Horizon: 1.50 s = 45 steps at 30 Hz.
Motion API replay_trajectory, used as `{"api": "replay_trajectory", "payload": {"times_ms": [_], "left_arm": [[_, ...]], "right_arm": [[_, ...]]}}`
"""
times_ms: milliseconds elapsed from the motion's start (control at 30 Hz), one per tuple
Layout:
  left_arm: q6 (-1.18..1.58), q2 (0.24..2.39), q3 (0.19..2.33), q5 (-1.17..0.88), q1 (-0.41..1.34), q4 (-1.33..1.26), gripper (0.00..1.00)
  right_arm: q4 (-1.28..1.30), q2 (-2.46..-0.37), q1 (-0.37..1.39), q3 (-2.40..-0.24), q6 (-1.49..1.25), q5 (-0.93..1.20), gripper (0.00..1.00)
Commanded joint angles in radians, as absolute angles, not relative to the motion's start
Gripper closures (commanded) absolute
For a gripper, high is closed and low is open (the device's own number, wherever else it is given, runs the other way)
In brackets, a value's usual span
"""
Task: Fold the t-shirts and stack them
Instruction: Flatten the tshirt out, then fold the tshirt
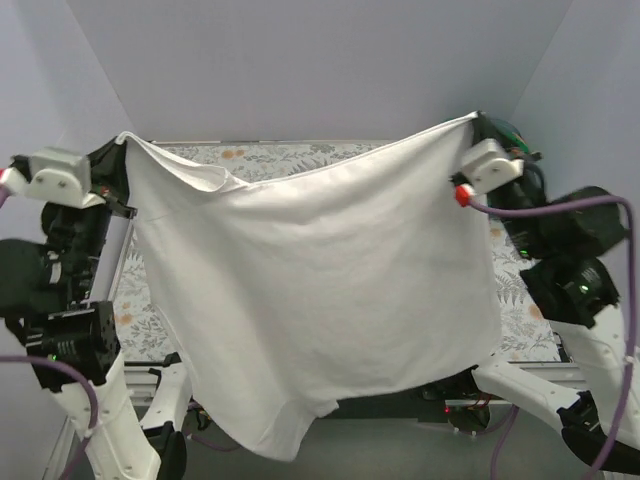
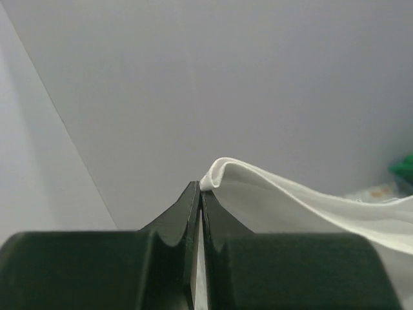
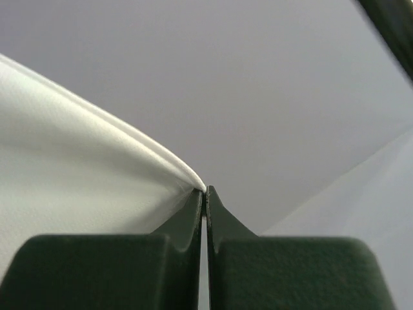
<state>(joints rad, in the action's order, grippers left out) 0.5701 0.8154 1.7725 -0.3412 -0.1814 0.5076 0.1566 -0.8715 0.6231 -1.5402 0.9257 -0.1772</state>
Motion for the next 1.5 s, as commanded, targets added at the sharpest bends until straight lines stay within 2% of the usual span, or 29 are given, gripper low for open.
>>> {"api": "replay_trajectory", "payload": {"times_ms": [0, 100, 233, 433, 533, 700, 1033, 1200, 1333, 1467], "left_arm": [[0.546, 0.824, 1.552, -0.405, -0.183, 0.555, 1.0], [0.546, 0.815, 1.328, -0.436, -0.184, 0.514, 1.0], [0.549, 0.873, 1.14, -0.462, -0.183, 0.419, 1.0], [0.546, 1.193, 1.022, -0.428, -0.181, 0.232, 1.0], [0.535, 1.395, 1.049, -0.391, -0.176, 0.16, 1.0], [0.555, 1.731, 1.213, -0.39, -0.175, 0.088, 1.0], [0.496, 2.104, 1.636, -0.339, -0.164, 0.104, 1.0], [0.466, 2.172, 1.752, -0.321, -0.144, 0.149, 1.0], [0.453, 2.135, 1.692, -0.313, -0.132, 0.152, 1.0], [0.466, 1.998, 1.576, -0.322, -0.129, 0.149, 1.0]], "right_arm": [[0.048, -0.919, 0.62, -1.348, 1.012, -0.195, 0.99], [-0.036, -0.939, 0.62, -1.212, 1.02, -0.158, 0.99], [-0.135, -1.017, 0.606, -0.989, 1.026, -0.129, 0.99], [-0.281, -1.31, 0.482, -0.925, 0.98, -0.025, 0.99], [-0.296, -1.495, 0.42, -0.997, 0.939, -0.017, 0.99], [-0.296, -1.736, 0.336, -1.141, 0.907, -0.018, 0.99], [-0.282, -1.927, 0.287, -1.325, 0.879, -0.025, 0.99], [-0.264, -1.956, 0.282, -1.353, 0.891, -0.025, 0.99], [-0.246, -1.973, 0.278, -1.373, 0.884, -0.023, 0.99], [-0.213, -1.951, 0.272, -1.37, 0.885, -0.008, 0.99]]}}
